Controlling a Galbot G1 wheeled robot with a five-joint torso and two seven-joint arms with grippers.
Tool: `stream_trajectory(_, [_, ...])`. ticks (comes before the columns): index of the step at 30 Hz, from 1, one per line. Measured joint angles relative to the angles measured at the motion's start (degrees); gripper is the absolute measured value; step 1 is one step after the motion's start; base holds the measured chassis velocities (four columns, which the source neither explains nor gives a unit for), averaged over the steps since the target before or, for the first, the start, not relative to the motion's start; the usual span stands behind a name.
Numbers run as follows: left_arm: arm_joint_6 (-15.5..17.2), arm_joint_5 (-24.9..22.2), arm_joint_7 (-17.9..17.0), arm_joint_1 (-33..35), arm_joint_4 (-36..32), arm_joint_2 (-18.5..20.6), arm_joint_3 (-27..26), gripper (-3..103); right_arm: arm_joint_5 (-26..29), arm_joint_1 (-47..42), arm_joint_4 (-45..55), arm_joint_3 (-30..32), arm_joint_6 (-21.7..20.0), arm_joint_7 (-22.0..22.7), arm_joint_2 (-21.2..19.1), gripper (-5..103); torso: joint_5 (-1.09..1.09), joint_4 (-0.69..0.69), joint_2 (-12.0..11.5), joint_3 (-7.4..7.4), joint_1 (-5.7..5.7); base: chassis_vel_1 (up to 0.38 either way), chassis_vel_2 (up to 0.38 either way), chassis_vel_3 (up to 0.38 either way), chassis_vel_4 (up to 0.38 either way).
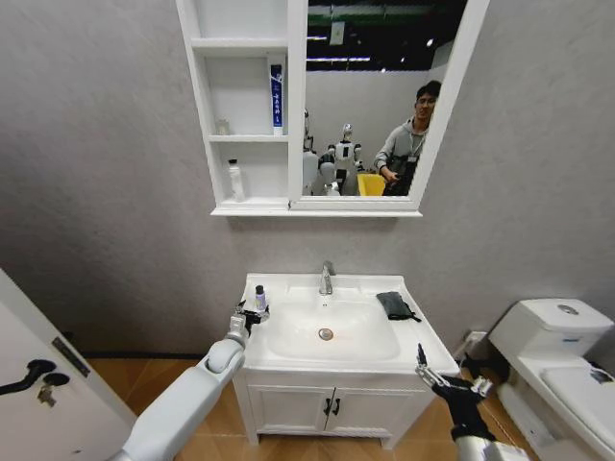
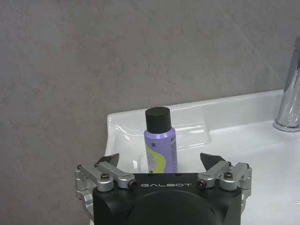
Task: Move facial cleanser and shampoo from washbasin to cabinet, then wipe washbasin with towel.
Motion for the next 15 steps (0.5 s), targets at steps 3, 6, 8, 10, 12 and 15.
stream_trajectory(3, [0.0, 0.1, 0.4, -1.1, 2.0, -0.8, 0.0, 98, 0.2, 0.3, -0.6, 0.1, 0.0, 0.2, -0.4, 100, 0.00, 0.00, 0.0, 0.00, 0.00, 0.000, 0.000, 0.000, 0.000])
stream_trajectory(6, [-0.2, 0.5, 1.5, -3.3, 6.6, -2.5, 0.3, 98, 0.6, 0.7, -1.4, 0.3, 0.0, 0.5, -0.9, 100, 0.00, 0.00, 0.0, 0.00, 0.00, 0.000, 0.000, 0.000, 0.000])
stream_trajectory(8, [-0.2, 0.6, 1.6, -3.8, 7.5, -3.0, 0.3, 98, 0.7, 0.8, -1.4, 0.3, 0.0, 0.6, -1.0, 100, 0.00, 0.00, 0.0, 0.00, 0.00, 0.000, 0.000, 0.000, 0.000])
stream_trajectory(10, [-0.2, 0.7, 2.1, -4.6, 9.2, -3.9, 0.3, 98, 1.1, 0.9, -1.4, 0.6, 0.0, 0.7, -1.2, 100, 0.00, 0.00, 0.0, 0.00, 0.00, 0.000, 0.000, 0.000, 0.000])
stream_trajectory(12, [-0.2, 0.8, 2.8, -5.0, 9.8, -4.3, 0.4, 98, 1.3, 1.0, -1.5, 0.8, 0.0, 0.7, -1.2, 100, -0.01, 0.00, 0.0, 0.00, 0.00, 0.000, 0.000, 0.000, 0.000])
stream_trajectory(15, [-0.3, 1.4, 4.2, -5.6, 11.5, -5.5, 0.4, 97, 1.4, 1.0, -2.2, 1.1, 0.3, 0.7, -1.3, 100, 0.00, 0.00, 0.0, 0.00, 0.00, 0.000, 0.000, 0.000, 0.000])
